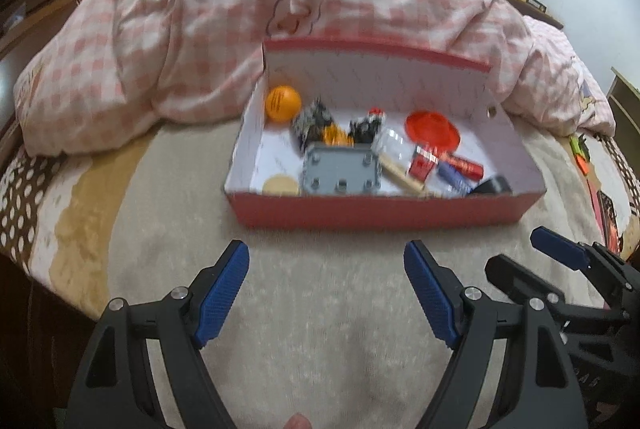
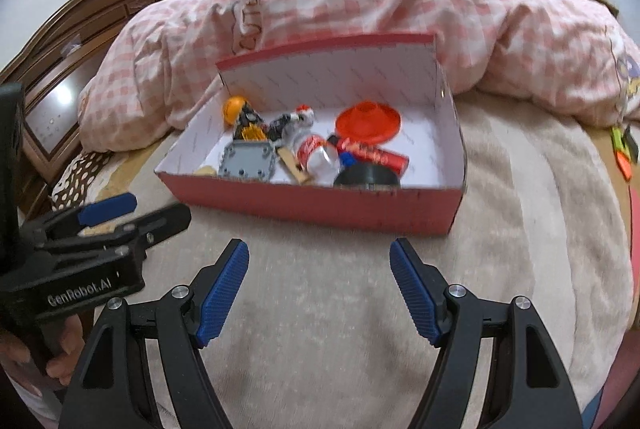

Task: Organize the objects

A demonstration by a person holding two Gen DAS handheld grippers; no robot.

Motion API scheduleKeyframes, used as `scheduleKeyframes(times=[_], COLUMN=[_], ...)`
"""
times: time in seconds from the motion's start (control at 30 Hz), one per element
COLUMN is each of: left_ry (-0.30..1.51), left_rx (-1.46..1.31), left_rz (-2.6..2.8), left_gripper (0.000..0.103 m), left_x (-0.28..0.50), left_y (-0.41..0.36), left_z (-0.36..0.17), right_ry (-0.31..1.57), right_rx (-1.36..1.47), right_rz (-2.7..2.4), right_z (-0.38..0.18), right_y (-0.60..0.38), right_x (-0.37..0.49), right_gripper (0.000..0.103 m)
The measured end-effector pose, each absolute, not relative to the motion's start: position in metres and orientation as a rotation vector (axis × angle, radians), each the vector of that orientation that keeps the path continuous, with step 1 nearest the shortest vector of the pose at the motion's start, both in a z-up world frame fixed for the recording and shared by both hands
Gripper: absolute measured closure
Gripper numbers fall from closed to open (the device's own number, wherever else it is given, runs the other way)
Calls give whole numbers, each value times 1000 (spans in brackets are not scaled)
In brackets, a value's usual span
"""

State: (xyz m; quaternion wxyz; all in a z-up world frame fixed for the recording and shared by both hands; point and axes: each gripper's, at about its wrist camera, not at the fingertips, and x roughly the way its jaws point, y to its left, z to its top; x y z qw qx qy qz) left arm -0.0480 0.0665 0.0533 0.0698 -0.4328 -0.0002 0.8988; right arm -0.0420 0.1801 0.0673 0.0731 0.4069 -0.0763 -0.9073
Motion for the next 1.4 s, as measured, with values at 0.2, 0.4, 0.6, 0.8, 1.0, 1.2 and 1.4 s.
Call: scheduleKeyframes(times=[0.2,0.4,0.6,0.8,1.0,1.2,1.4], left_ry=[-9,-4,-4,-6,0,15,16], left_rx=[-1333,-1371,-1391,-1402,-1415,-1407,-1406], left_rz=[2684,2656,2649,2642,2646,2654,2656], left_gripper=[22,22,22,22,22,22,22], left_x=[-46,-45,-46,-49,-50,-50,-50], left_y=[69,74,77,79,81,81,80], left_z=[37,22,14,12,10,10,10], right_ry=[-267,-247,-252,-250,-248,-249,-247], right_rx=[1269,1302,1322,1331,1331,1331,1332], right_rz=[-2736,-2737,-2738,-2738,-2740,-2740,-2740], right_z=[54,42,36,32,32,32,31], right_y=[183,181,183,184,183,182,183], right_x=[-41,-37,-37,-38,-38,-37,-37], right_gripper=[28,28,28,28,28,28,28])
